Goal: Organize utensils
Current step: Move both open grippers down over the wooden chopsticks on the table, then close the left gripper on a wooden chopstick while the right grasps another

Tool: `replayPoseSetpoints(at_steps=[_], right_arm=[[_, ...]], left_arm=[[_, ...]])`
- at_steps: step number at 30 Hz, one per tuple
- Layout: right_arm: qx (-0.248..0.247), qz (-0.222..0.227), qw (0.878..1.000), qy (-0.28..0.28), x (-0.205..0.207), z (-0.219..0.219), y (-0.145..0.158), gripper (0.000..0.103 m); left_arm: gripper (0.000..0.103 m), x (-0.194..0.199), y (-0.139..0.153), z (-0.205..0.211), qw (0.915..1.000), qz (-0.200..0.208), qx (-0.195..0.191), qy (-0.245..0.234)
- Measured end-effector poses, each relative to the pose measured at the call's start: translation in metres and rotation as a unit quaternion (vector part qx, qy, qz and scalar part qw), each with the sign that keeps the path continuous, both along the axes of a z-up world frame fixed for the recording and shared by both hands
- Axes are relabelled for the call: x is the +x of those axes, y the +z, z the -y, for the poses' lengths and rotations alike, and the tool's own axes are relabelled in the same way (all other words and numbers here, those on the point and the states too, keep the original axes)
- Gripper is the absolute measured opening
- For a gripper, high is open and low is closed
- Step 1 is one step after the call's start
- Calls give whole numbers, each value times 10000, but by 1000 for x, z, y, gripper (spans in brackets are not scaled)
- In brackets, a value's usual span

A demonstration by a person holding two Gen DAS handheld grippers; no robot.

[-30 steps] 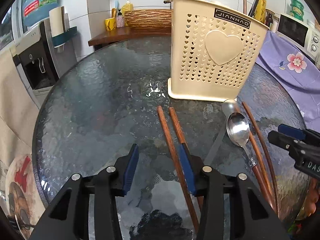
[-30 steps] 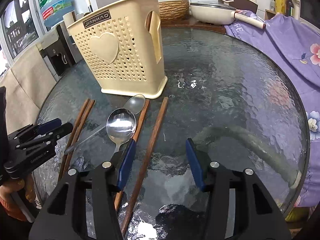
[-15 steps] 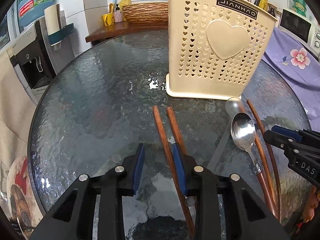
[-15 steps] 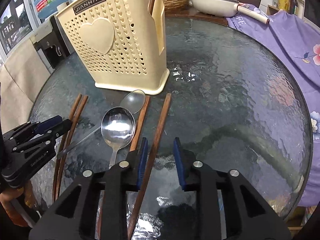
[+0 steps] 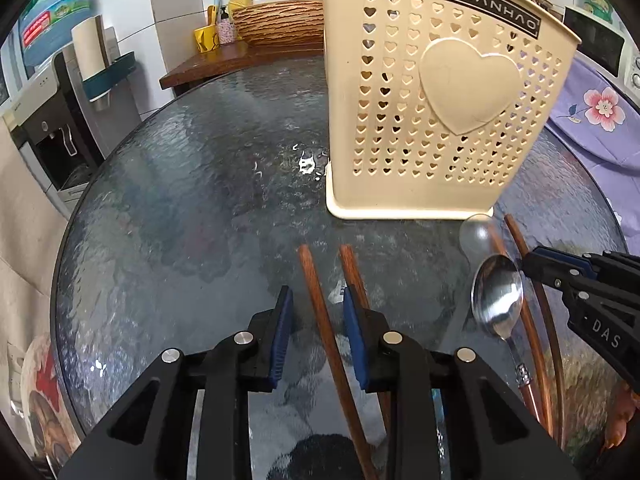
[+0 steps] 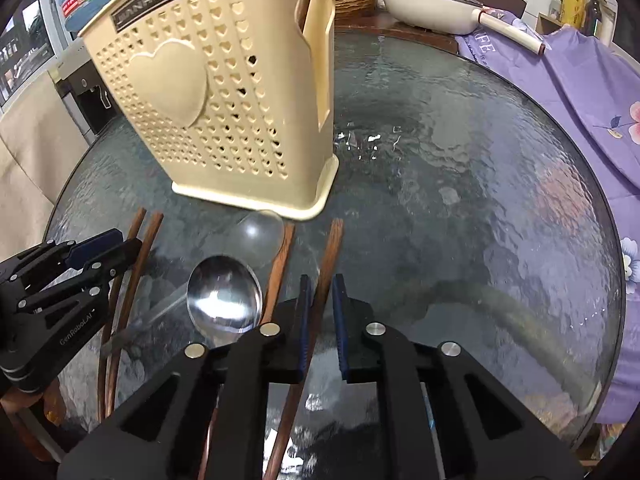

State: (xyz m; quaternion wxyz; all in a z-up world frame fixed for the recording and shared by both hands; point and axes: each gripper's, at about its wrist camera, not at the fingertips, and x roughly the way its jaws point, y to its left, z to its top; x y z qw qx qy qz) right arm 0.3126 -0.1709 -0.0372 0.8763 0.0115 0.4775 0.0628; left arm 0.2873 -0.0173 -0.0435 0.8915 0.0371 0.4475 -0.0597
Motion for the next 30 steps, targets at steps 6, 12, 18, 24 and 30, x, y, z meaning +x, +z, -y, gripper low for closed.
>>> replayPoseSetpoints(at_steps=[6, 12, 18, 24, 30], right_arm=[[58, 17, 10000, -61, 8, 2, 0, 8], [370, 53, 9992, -105, 14, 17, -1, 7], [747, 209, 9970, -63, 9, 28, 2, 7], [1048, 455, 9934, -84, 4, 44, 16, 7], [1356, 822, 9873, -33, -4, 55, 41, 7]], left_arm=[[18, 2, 0, 1, 10000, -10, 29, 17], [9, 3, -1, 1, 9999, 22, 99, 139], [7, 2, -1, 0, 9999, 10, -36, 161], [7, -4, 10, -5, 9992, 152, -323, 158], [7, -20, 42, -4, 9971, 507, -564, 6]])
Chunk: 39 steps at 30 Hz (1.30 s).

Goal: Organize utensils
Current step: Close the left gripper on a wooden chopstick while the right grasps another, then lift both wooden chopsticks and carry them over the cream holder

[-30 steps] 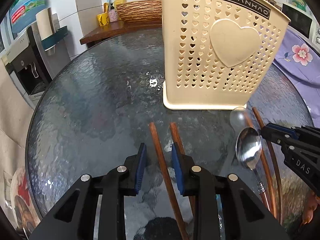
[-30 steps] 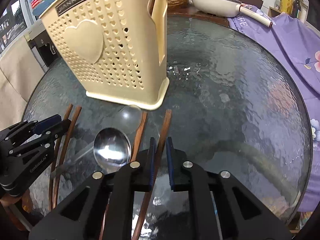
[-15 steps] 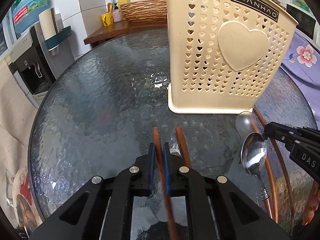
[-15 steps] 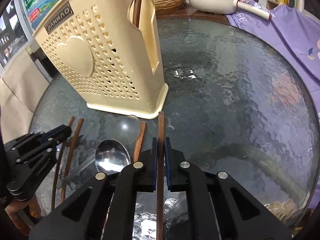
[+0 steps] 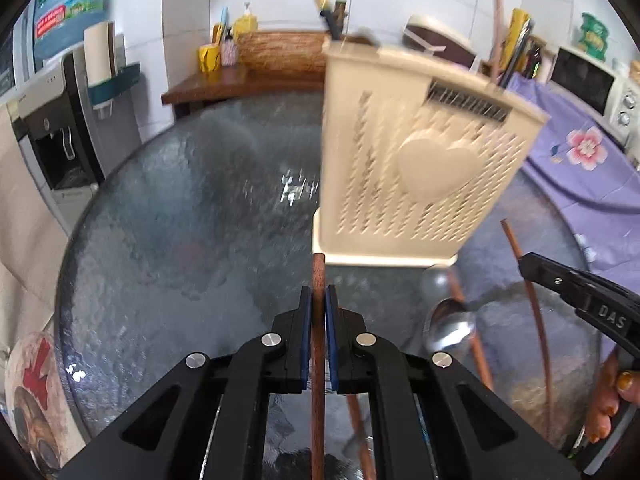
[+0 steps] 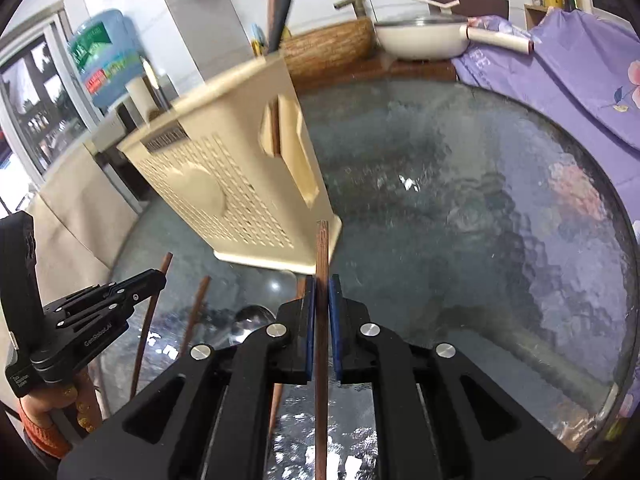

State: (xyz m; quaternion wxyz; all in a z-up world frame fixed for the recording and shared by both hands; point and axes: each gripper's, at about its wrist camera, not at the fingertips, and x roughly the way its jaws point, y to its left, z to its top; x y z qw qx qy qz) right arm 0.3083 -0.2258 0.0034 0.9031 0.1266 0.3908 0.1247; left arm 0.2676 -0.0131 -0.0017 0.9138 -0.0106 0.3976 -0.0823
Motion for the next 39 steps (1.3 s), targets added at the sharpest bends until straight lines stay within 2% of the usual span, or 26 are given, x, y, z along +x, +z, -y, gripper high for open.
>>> replayPoseSetpoints(at_steps=[6, 10, 12, 16, 24, 32, 39], right_arm=[[344, 545, 9978, 137, -22, 9, 40, 7], [355, 983, 9941, 273, -46, 12, 71, 7], [399, 1228, 9909, 384, -57, 16, 87, 7], [475, 1378, 9879, 525, -71, 18, 103, 7], [359, 1492, 9860, 651, -87, 16, 116, 7], [279, 1582, 9837, 810, -87, 13, 127, 7], [314, 1718, 9799, 960, -85, 11, 149, 7]], left_arm=[[7, -22, 46, 2, 9982, 508, -243, -195], [7, -38, 75, 0, 9953, 856, -346, -294], [7, -49, 92, -2, 9925, 1034, -521, -382], [7, -66, 111, -2, 9885, 1247, -668, -532], [7, -74, 118, -4, 9863, 1310, -746, -672], [7, -81, 131, -2, 9835, 1478, -690, -781], [7, -84, 146, 1, 9802, 1607, -702, -920]])
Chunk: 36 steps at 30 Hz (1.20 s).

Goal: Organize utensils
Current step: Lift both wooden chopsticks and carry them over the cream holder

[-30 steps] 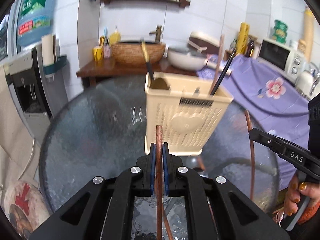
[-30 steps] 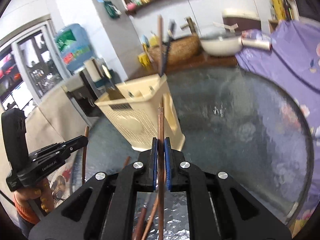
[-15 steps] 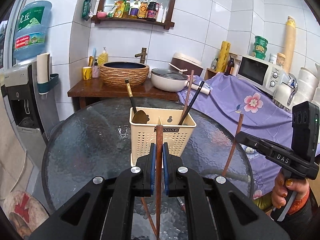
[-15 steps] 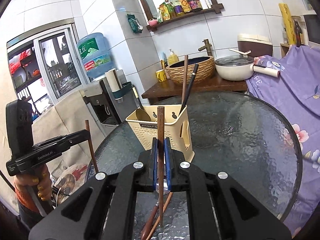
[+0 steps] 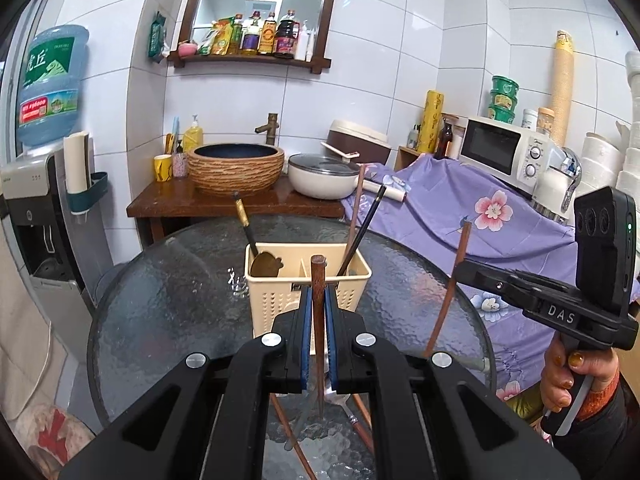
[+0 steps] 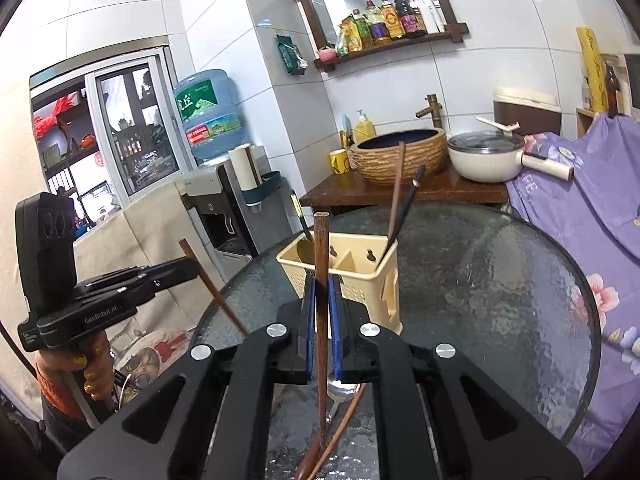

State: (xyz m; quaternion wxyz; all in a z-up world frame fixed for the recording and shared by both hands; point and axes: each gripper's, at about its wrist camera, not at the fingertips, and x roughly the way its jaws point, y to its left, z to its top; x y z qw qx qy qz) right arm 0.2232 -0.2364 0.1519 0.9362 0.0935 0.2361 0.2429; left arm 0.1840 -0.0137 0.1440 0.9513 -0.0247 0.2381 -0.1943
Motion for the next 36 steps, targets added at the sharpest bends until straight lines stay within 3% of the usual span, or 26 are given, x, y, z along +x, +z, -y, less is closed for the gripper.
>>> replayPoseSetpoints(at_steps=[12, 18, 22, 26, 36], right_arm=[[-63, 432, 9990, 4, 34, -14, 80, 7], [-134, 707, 9972, -216, 62, -23, 124, 7], [-190, 883, 9947, -499, 83, -26, 141, 7], [-184, 883, 9931, -744, 100, -26, 133, 7], [-273, 412, 9943, -948, 128, -28, 56, 7]], left_arm=[[7, 34, 71, 12, 9995, 278, -5, -175], [7, 55, 127, 13, 9981, 623, -21, 31], [7, 74, 150, 14, 9964, 791, 6, 308], [7, 98, 141, 18, 9964, 696, 41, 483], [7, 136, 63, 26, 9984, -15, 126, 559]])
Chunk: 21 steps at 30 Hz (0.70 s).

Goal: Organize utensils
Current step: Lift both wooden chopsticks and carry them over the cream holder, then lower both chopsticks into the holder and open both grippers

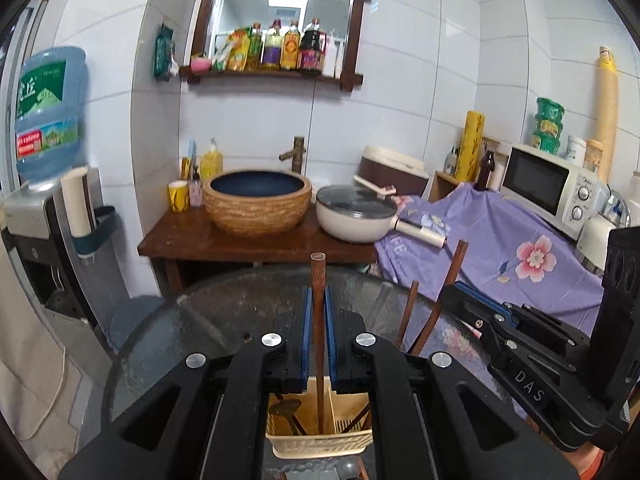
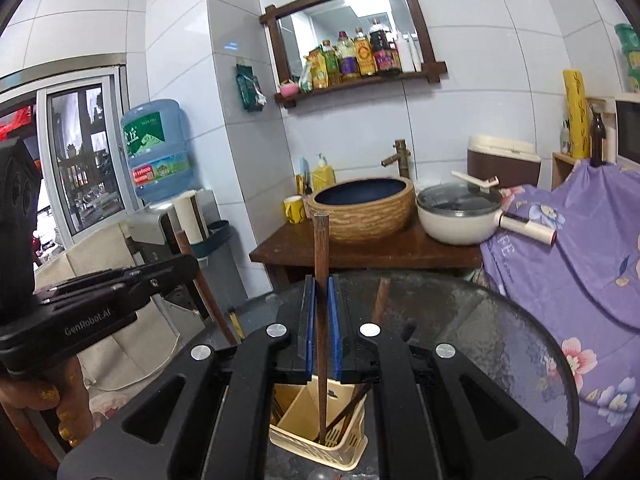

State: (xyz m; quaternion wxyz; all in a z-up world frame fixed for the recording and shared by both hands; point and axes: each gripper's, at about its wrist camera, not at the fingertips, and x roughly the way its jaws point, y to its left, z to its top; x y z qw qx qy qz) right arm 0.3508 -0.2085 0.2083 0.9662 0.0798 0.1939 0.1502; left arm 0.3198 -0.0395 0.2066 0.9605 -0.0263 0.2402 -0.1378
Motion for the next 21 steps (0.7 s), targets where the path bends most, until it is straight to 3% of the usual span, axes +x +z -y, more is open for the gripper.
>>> replayPoseSetpoints(at_steps=[9, 18, 19, 21], right_arm=[[-121, -268, 9996, 23, 7, -7, -38, 7], [-88, -352, 9993, -87, 12, -2, -54, 7], [-100, -299, 9995, -94, 10, -2, -54, 8], [-141, -230, 9996, -121, 6, -1, -54, 9]], left_arm=[[7, 12, -53, -1, 9988, -482, 11, 12], [7, 14, -62, -5, 9989, -463, 34, 65], [9, 14, -62, -5, 9989, -454, 17, 85], [33, 9, -62, -8, 9991, -395, 4, 159]])
